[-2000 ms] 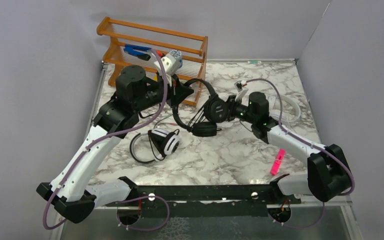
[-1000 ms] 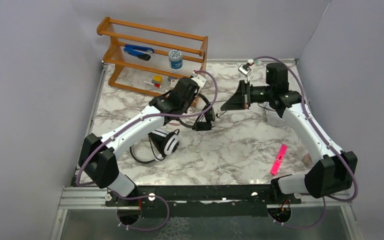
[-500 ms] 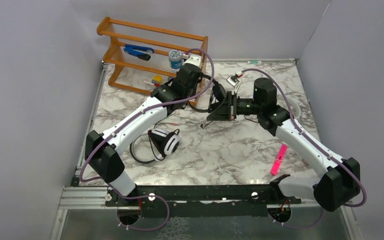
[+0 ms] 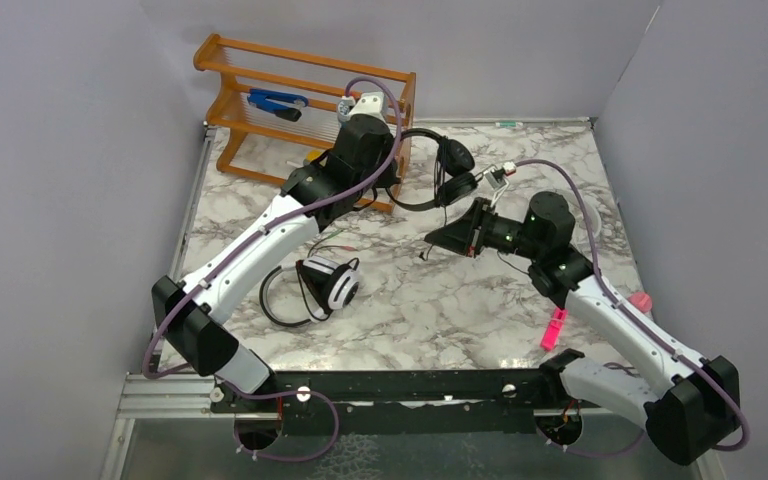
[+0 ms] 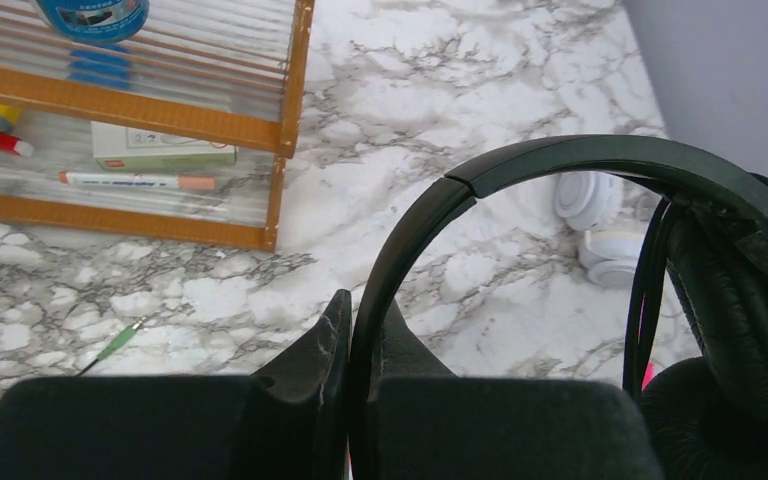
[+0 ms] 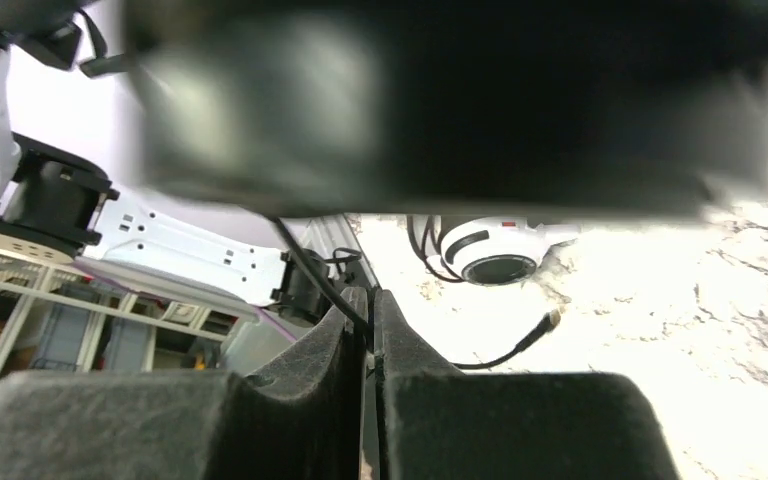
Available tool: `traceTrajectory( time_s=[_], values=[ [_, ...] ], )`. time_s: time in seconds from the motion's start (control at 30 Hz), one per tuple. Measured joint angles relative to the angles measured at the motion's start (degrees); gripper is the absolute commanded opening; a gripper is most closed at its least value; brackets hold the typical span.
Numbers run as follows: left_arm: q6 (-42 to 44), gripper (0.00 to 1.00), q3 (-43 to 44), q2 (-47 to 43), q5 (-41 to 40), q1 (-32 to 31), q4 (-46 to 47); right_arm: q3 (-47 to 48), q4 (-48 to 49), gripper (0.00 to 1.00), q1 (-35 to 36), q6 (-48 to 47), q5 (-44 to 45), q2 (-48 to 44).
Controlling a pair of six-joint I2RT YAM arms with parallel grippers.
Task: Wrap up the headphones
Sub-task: Wrap the headphones cable around the headphones.
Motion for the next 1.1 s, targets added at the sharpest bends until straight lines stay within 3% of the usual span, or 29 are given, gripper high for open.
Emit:
traceTrajectory(
  time_s=[0.33,0.57,0.7,0.9,1.03,1.1],
  values=[
    [-4.74,0.00,1.60,-3.52,6.43,0.35,0.50,-3.96,7.67,0.12,0.26,-2.27,6.25,-4.63],
    [-6.93,0.00,1.60,-3.85,11.43,0.35,0.55,-7.39,12.33,0.23,0.26,-2.89,8.61,-4.61],
    [-7.50,0.00,1.60,-5.20,13.73,0.35,0.57,-8.76,14.53,0.15,0.26,-2.82,9.33,-4.35],
    [-7.21,0.00,1.55,-6.88,17.11,0.35,0.81,-9.07,17.81,0.16,0.26,-3.30,9.31,-3.13],
    [-3.28,0.00,0.22,-7.21,21.09,0.50,2.56,-8.35,16.94,0.05,-0.70,-5.42,6.69,-1.27],
    [1.95,0.00,-2.47,-7.72,24.46,0.63,4.35,-5.55,14.47,0.04,-1.57,-7.39,2.27,1.64]
  ],
)
